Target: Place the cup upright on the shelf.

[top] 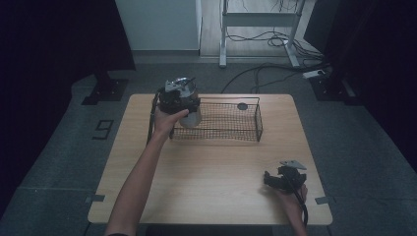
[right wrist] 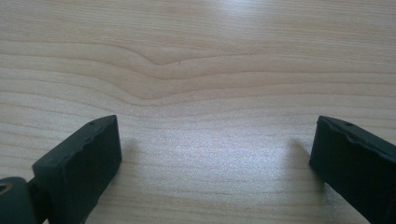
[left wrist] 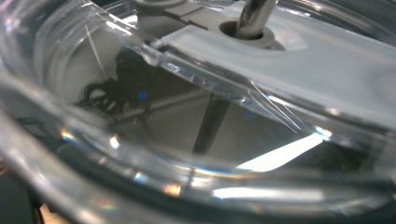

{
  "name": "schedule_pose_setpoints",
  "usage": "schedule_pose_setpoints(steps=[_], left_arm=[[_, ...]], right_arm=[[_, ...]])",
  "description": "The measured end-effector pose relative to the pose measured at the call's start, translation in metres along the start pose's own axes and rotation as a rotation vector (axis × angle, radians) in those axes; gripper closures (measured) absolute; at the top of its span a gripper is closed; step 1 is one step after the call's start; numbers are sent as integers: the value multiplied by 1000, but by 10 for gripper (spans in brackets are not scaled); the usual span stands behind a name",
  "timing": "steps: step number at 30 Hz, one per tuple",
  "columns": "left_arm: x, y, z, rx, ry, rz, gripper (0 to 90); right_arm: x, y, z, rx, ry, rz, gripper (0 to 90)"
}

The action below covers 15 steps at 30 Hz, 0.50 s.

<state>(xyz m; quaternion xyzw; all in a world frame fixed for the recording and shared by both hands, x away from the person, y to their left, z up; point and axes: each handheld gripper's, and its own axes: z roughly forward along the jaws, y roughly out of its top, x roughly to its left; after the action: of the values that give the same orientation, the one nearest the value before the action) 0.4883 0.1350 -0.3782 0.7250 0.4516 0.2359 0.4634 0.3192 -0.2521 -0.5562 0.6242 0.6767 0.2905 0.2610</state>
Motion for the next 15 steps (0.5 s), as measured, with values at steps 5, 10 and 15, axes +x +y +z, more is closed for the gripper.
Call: schedule_pose_setpoints(steps=[5,10,15], left_arm=[[0,2,10,12,6,24,39],[2,3,22,20,12,20,39],[4,4,32,28,33,17,39]], right_arm=[[0,0,0,0,0,0,18],[0,0,0,0,0,1,18],[0,0,0,-1,0,0,19]])
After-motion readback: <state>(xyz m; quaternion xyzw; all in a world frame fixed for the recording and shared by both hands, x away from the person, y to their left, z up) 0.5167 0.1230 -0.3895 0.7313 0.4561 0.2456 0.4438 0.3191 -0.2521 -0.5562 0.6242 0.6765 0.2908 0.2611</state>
